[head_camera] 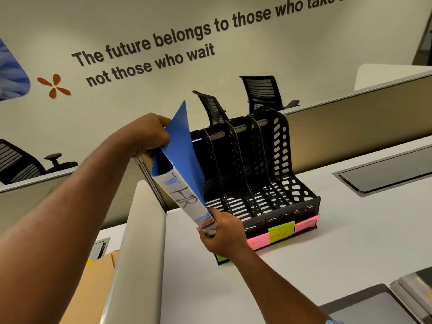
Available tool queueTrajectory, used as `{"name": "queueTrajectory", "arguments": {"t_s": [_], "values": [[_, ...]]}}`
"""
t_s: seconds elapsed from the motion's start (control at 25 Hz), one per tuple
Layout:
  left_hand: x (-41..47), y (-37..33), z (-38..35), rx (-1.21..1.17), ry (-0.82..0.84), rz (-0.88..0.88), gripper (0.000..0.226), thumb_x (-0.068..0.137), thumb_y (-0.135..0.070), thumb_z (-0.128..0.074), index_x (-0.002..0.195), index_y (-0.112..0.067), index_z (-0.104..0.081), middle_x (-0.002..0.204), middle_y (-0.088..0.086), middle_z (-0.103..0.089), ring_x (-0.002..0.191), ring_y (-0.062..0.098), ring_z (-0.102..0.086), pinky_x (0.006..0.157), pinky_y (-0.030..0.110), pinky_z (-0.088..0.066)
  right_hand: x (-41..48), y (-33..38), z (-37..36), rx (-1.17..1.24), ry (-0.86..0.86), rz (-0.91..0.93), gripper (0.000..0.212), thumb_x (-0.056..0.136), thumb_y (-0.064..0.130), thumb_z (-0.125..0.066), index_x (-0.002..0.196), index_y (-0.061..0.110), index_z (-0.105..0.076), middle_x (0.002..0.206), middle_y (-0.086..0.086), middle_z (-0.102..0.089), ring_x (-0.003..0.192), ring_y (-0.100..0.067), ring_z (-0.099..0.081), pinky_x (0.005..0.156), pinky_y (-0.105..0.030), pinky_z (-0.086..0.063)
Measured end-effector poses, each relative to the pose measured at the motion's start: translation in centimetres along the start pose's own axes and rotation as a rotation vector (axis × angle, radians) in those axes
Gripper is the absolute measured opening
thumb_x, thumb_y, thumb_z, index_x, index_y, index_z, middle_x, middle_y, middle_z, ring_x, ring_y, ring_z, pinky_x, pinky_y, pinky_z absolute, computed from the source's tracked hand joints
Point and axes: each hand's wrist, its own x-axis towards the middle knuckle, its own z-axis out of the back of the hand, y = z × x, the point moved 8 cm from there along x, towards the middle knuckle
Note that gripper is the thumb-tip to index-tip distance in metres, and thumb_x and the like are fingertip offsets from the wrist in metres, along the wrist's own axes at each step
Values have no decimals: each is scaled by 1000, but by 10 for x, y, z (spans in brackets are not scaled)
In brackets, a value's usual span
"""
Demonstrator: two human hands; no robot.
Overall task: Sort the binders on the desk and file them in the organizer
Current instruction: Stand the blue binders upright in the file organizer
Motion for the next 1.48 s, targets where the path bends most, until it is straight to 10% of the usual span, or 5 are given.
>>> {"name": "queueTrajectory", "arguments": {"t_s": [0.12,0.6,1.12,1.36,1.48], "values": [[3,-4,-5,14,-58,24,31,81,12,-47,108,0,-57,102,31,-62,74,45,-67,58,49,-59,-1,-4,-1,105,29,-60,76,73,80,-49,126,25,-41,109,9,-67,90,-8,-66,74,-18,-55],[30,13,-50,17,-48,134,13,83,14,-49,95,8,-46,67,18,-50,49,34,-55,26,33,-45,-10,-3,-3,49,-127,147,57,84,55,-55,119,16,-36,97,-7,-68,75,-20,-68,66,-14,-50],[49,32,-72,107,-177,2,25,84,4,-40,62,-8,-33,62,7,-37,54,19,-35,45,27,-25,-19,-6,-8,-161,-245,110,48,82,59,-53,100,16,-46,79,-3,-60,70,-17,-58,67,-28,-53],[39,14,-75,243,-203,-40,16,85,6,-40,74,7,-52,85,30,-56,93,46,-58,71,53,-47,-17,-11,-8,-155,-217,5,47,78,56,-59,99,15,-51,82,-1,-61,72,-15,-57,66,-24,-53],[38,29,-73,87,-231,74,19,92,-14,-43,78,-3,-47,82,21,-58,74,30,-60,51,45,-41,-19,-10,-4,-169,-173,-55,48,79,60,-54,100,17,-49,84,1,-62,75,-15,-57,67,-24,-53]]}}
